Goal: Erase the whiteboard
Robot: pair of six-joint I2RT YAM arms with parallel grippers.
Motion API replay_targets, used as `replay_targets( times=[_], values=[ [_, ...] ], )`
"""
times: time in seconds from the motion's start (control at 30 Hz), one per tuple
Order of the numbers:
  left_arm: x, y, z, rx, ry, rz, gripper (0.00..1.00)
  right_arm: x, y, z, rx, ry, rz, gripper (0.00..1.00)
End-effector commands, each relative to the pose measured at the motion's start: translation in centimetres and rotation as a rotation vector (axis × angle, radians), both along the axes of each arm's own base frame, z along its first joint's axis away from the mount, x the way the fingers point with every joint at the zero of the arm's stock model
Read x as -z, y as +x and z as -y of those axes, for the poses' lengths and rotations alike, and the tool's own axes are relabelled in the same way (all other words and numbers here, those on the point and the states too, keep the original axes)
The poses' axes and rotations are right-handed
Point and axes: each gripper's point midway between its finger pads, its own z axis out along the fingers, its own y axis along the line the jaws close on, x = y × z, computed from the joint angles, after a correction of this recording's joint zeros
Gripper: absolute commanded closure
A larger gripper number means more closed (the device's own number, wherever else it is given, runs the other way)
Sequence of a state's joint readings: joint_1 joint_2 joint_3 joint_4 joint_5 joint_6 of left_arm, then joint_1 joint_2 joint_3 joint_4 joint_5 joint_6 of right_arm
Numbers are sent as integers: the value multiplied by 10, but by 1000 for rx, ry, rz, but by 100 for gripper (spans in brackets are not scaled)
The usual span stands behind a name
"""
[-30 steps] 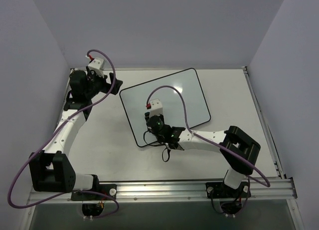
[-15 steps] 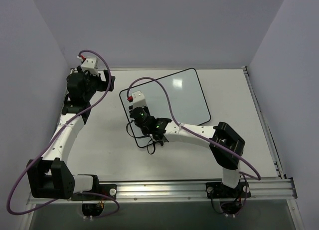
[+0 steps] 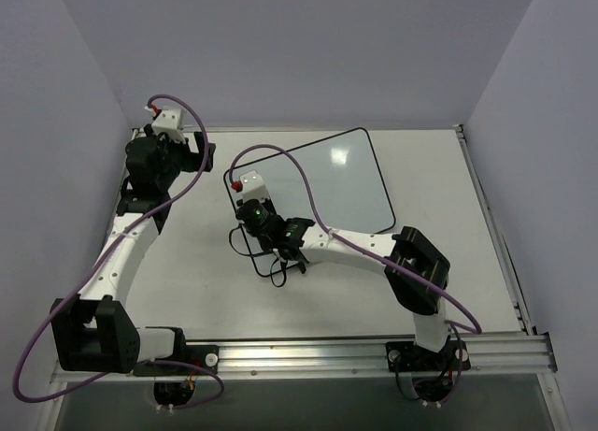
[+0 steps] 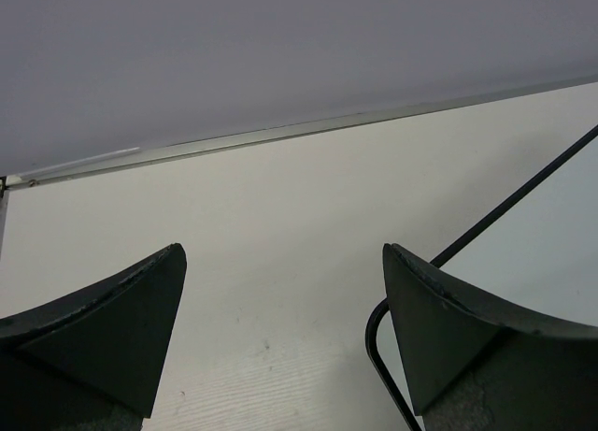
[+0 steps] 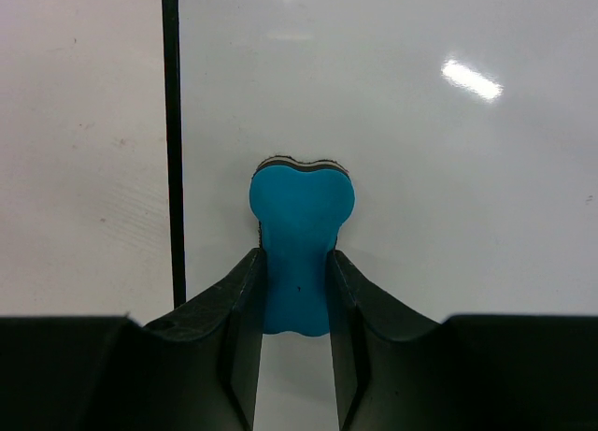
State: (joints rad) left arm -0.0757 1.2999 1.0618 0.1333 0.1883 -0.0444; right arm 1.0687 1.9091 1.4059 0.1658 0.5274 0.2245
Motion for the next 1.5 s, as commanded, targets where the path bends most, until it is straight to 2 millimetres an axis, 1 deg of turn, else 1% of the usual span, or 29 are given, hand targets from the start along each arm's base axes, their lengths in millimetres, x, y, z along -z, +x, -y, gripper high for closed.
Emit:
replay_targets(
  times=[0.0, 0.07, 0.23, 0.3, 0.33, 0.37, 0.43, 0.5, 0.57, 0.63, 0.67, 0.7, 0.73, 0.77, 0.8, 0.87, 0.9, 0.93, 1.0, 1.03, 1.1, 1.13, 1.2, 1.23, 1.27, 1.3, 1.33, 1.37, 1.47],
  values=[
    [-20, 1, -5, -15, 1, 74, 6, 9, -9, 15, 6, -46, -45, 100],
    [-20, 2, -5, -18, 2, 72, 6, 11, -13, 16, 0, -47, -61, 100],
    [-20, 1, -6, -22, 5, 75, 6, 25, -24, 36, 20, -72, -98, 100],
    [-20, 1, -7, -27, 5, 76, 6, 21, -28, 42, 25, -59, -101, 100],
    [-20, 1, -7, -30, 5, 76, 6, 26, -32, 48, 27, -71, -109, 100],
    [-20, 1, -8, -35, 6, 75, 6, 19, -34, 51, 30, -54, -104, 100],
    [-20, 1, -10, -47, 5, 74, 6, 19, -39, 58, 32, -50, -107, 100],
    [-22, 1, -15, -75, 2, 76, 6, -5, -39, 63, 45, 17, -74, 100],
    [-23, 0, -19, -100, -2, 71, 6, -36, -37, 79, 71, 79, -28, 100],
    [-33, 0, -30, -167, -7, 75, 6, -59, -27, 105, 124, 89, 12, 100],
    [-31, -2, -34, -191, -8, 50, 6, -80, -10, 137, 193, 119, 39, 100],
    [-33, -3, -42, -238, -16, 38, 6, -88, 1, 160, 237, 123, 49, 100],
    [-49, -4, -57, -328, -22, 51, 6, -94, 11, 183, 274, 113, 60, 100],
    [-40, -12, -64, -376, -12, -18, 6, -103, 20, 213, 328, 121, 75, 100],
    [-44, -15, -70, -421, -23, -30, 6, -96, 41, 276, 473, 83, 51, 100],
    [-56, -30, -85, -519, -14, -59, 6, -90, 49, 339, 599, 26, 26, 100],
    [-59, -34, -87, -530, -28, -73, 6, -82, 49, 369, 663, 16, -2, 100],
    [-59, -43, -90, -542, -30, -110, 6, -75, 51, 429, 813, 40, -27, 100],
    [-61, -55, -95, -555, -85, -137, 6, -57, 59, 456, 860, 191, -108, 100],
    [-55, -63, -97, -553, -101, -169, 6, -35, 59, 491, 951, 205, -168, 100],
    [-49, -79, -98, -534, -128, -182, 6, -12, 60, 509, 1012, 186, -224, 100],
    [-43, -87, -99, -546, -123, -195, 6, 8, 63, 514, 1027, 167, -275, 100],
    [-40, -107, -105, -576, -122, -186, 6, 20, 70, 516, 1032, 175, -285, 100],
    [-42, -113, -105, -580, -133, -173, 6, 34, 71, 518, 1049, 170, -310, 100],
    [-53, -125, -103, -572, -151, -126, 6, 39, 73, 524, 1068, 169, -314, 100],
    [-48, -130, -101, -565, -155, -124, 6, 44, 75, 527, 1080, 168, -321, 100],
    [-52, -135, -102, -568, -157, -100, 6, 55, 75, 530, 1096, 154, -343, 100],
    [-59, -143, -99, -557, -159, -69, 6, 56, 76, 536, 1110, 153, -342, 100],
    [-60, -150, -102, -587, -99, -61, 6, 67, 71, 538, 1127, 141, -354, 100]
  ],
)
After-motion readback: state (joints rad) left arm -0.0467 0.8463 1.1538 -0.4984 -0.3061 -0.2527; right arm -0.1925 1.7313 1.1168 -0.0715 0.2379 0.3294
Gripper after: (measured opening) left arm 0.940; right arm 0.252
